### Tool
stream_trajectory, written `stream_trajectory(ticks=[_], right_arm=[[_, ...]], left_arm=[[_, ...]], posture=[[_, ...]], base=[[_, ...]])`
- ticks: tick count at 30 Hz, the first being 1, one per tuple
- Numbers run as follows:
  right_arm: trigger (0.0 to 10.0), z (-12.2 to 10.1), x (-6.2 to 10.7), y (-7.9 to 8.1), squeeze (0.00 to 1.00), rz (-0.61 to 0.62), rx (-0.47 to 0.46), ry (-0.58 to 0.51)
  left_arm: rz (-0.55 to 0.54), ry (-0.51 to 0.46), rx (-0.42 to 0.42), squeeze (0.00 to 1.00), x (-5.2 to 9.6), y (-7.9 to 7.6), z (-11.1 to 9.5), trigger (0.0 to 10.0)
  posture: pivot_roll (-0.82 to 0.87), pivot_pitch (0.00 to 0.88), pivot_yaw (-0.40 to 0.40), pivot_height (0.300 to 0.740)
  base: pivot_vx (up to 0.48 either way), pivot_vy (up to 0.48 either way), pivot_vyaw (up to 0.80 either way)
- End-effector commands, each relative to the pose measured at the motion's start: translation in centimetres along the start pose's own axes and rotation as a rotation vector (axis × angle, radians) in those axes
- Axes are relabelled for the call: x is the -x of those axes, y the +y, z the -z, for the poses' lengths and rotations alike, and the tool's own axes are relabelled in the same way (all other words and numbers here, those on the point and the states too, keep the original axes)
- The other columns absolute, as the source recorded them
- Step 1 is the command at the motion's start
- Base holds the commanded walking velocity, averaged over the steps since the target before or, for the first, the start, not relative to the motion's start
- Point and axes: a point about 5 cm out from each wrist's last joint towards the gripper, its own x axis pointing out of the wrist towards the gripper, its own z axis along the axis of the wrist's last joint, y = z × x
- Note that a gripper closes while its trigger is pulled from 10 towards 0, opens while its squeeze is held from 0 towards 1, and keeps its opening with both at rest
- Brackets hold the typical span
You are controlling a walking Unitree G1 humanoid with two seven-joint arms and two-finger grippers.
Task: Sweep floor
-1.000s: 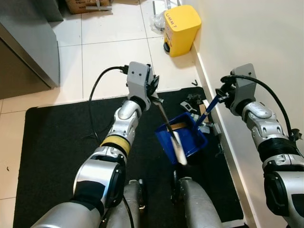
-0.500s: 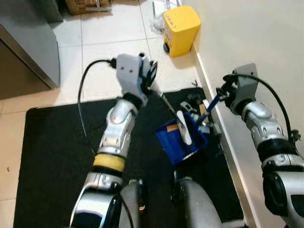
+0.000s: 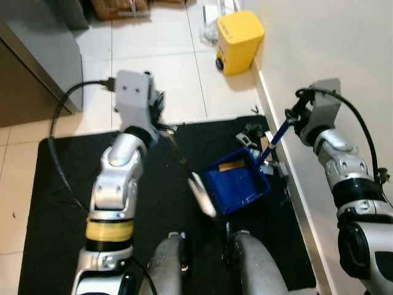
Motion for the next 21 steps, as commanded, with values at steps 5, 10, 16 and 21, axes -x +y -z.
stream_trajectory(ticks=[5, 10, 16, 21], right_arm=[[10.0, -1.9, 0.2, 0.2, 0.00, 0.005, -0.121, -0.067], [10.0, -2.8, 0.4, 0.5, 0.00, -0.016, -0.150, -0.083], [10.0, -2.7, 0.3, 0.8, 0.00, 0.011, -0.140, -0.134], [10.0, -1.7, 0.2, 1.0, 0.00, 0.050, -0.144, -0.109]], left_arm=[[-0.147, 0.049, -0.045, 0.00, 0.5, 3.2, -0.9, 10.0], [-0.185, 0.074, -0.074, 0.00, 0.8, 3.9, -0.8, 10.0], [-0.193, 0.102, -0.085, 0.00, 0.9, 3.4, 0.1, 10.0], [-0.203, 0.119, -0.073, 0.00, 0.9, 2.9, 0.7, 10.0]], posture=[[0.03, 0.197, 0.013, 0.740], [0.03, 0.184, 0.010, 0.740], [0.03, 0.170, 0.005, 0.740], [0.04, 0.161, -0.001, 0.740]], base=[[0.000, 0.000, 0.00], [0.000, 0.000, 0.00], [0.000, 0.000, 0.00], [0.000, 0.000, 0.00]])
